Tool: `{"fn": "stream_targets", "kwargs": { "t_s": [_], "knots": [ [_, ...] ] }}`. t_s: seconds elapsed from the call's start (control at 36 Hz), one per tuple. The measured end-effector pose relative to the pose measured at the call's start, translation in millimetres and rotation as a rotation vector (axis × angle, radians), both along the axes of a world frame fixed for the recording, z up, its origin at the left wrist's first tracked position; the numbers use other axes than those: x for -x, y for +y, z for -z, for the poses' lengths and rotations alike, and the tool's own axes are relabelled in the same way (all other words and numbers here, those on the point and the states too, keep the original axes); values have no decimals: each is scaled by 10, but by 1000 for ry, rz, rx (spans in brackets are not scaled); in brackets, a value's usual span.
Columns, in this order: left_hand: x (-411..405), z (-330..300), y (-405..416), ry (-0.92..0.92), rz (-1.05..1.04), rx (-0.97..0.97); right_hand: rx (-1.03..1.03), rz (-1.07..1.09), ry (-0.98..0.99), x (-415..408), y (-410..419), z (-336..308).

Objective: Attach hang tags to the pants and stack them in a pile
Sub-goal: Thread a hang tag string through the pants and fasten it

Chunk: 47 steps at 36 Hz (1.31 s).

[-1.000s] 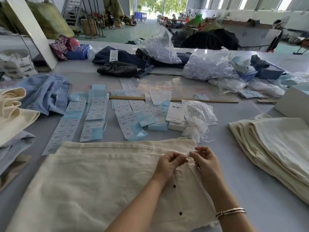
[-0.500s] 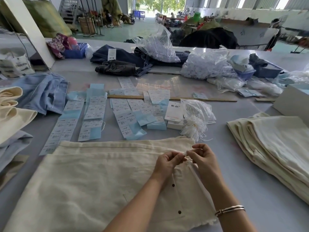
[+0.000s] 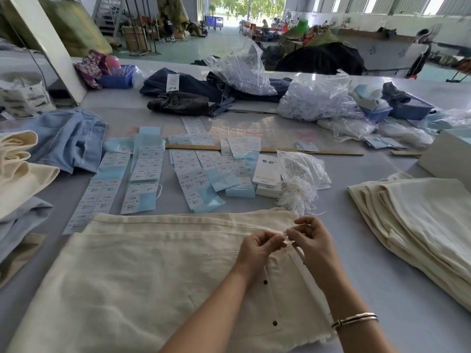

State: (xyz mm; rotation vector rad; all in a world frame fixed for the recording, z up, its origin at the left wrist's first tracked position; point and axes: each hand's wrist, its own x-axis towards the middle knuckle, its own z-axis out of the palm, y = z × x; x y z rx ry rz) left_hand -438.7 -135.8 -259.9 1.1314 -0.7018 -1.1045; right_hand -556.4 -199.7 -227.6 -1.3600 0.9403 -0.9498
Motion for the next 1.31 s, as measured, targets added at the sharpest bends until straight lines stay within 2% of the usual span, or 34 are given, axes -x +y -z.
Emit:
{"fn": "stream_targets", "kwargs": {
  "t_s": [0.67, 0.97, 1.31],
  "knots": [
    [-8, 52, -18, 2, -15, 2, -42, 3, -26, -8, 27, -17],
    [5, 65, -26, -14, 8, -1, -36, 3, 19, -11, 15, -13],
    [3, 54, -10, 20, 8, 12, 145, -6, 196, -1, 13, -83]
  ]
}}
